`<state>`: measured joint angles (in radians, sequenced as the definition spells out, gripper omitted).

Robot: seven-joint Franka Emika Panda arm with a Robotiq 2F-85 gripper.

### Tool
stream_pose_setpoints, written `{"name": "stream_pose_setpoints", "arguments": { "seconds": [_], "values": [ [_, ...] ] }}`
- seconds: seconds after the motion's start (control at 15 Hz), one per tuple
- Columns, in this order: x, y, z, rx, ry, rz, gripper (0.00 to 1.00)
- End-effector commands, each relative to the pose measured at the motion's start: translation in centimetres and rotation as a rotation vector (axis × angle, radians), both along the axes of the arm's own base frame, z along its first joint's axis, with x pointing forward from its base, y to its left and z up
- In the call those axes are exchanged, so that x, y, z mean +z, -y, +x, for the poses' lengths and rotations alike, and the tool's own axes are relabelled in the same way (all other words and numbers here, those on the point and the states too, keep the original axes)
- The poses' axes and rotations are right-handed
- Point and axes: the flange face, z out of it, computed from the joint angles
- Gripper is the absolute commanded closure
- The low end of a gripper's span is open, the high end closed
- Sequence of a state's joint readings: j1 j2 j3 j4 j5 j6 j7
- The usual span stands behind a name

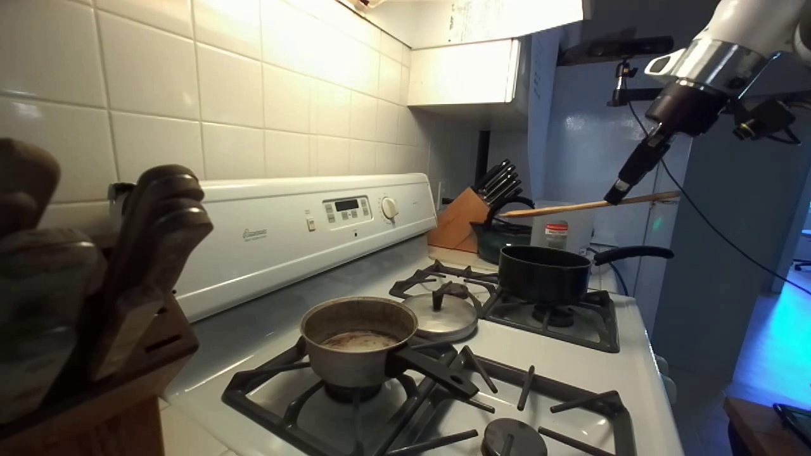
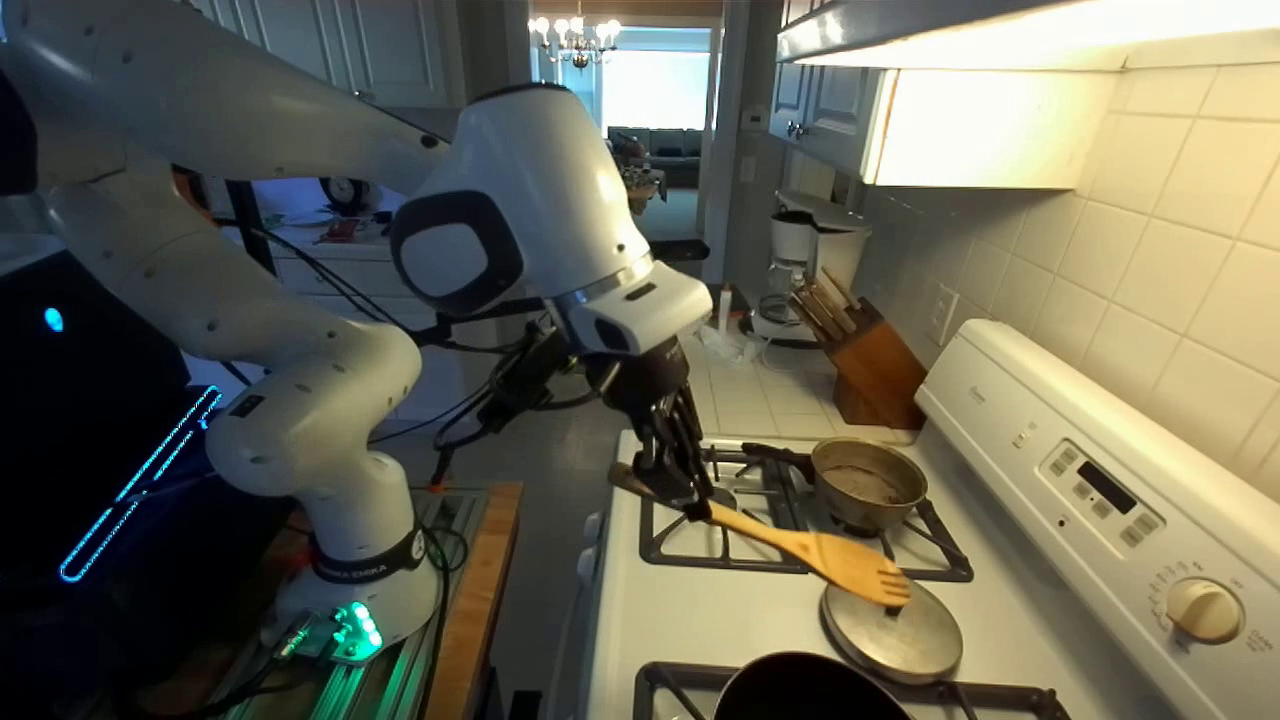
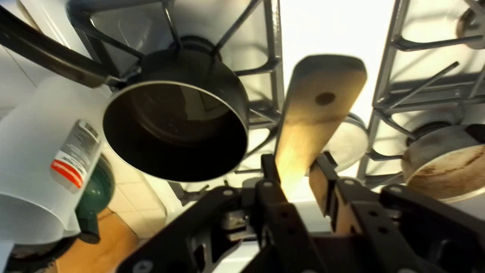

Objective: Pick up the wooden spoon, then move it around in the pot and then place it on the counter

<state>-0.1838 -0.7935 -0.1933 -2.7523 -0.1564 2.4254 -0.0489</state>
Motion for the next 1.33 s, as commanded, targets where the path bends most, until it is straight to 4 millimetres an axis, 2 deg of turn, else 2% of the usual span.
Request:
{"name": "stream_pose_setpoints", "arguments": {
  "seconds": [0.0, 0.2, 0.47, 0.87, 1.07, 1.13, 1.27],
  "values": [
    [2.8, -4.1, -0.1, 0.182, 0.081, 0.015, 0.93],
    [4.1, -8.3, 0.2, 0.336, 0.116, 0.039, 0.93],
    [4.3, -14.1, -0.1, 0.509, 0.1, 0.075, 0.93],
    [3.9, -22.0, -0.5, 0.573, 0.096, 0.058, 0.93],
    [4.0, -24.2, -2.0, 0.566, 0.072, 0.007, 0.93],
    [3.9, -23.3, -1.2, 0.585, 0.08, 0.008, 0.73],
    [3.8, -24.3, -1.6, 0.583, 0.074, -0.004, 0.73]
  ]
}}
